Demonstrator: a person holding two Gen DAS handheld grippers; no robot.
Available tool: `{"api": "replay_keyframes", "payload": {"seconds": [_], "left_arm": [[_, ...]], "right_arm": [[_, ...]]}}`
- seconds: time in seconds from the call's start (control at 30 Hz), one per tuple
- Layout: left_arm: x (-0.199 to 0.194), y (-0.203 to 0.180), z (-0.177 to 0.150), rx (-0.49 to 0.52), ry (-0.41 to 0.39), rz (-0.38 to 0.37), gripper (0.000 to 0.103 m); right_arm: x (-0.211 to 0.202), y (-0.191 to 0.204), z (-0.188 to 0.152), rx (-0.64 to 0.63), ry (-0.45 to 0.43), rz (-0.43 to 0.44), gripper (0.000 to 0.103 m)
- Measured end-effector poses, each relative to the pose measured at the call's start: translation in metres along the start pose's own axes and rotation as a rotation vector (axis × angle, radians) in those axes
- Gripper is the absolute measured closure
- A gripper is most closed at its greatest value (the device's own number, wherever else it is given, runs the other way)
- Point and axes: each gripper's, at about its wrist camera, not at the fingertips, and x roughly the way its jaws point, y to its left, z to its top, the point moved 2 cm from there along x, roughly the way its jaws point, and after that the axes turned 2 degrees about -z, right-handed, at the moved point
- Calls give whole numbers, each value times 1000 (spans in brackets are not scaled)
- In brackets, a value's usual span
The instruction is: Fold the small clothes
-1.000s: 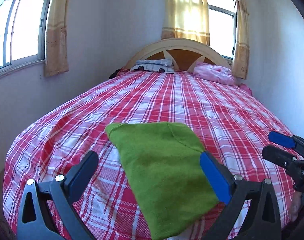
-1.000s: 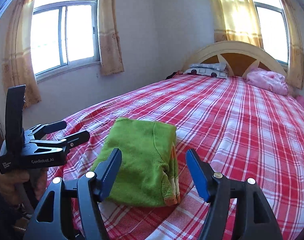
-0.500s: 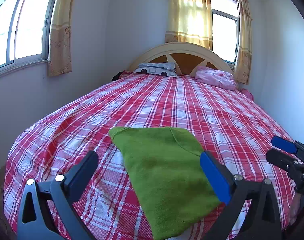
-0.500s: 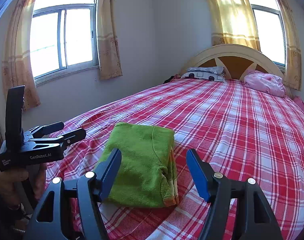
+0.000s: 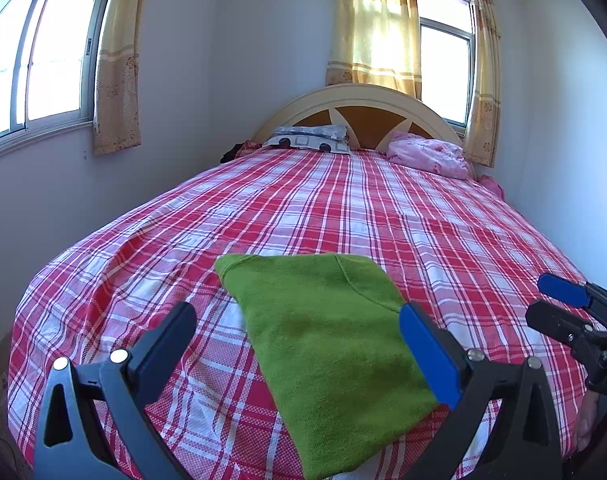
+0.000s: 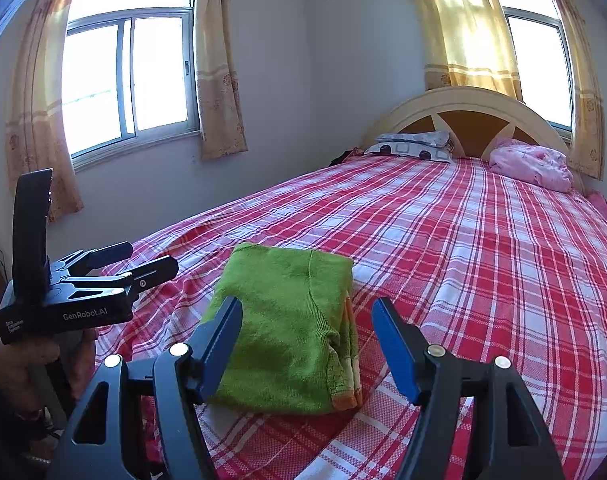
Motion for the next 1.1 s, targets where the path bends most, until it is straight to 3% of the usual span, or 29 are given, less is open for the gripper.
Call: {"api": "replay_keyframes", "payload": {"seconds": [1.1], "left_arm": [[0, -2, 0, 16, 9, -9, 0]], "right_arm": [[0, 1, -5, 17, -9, -7, 34]]}}
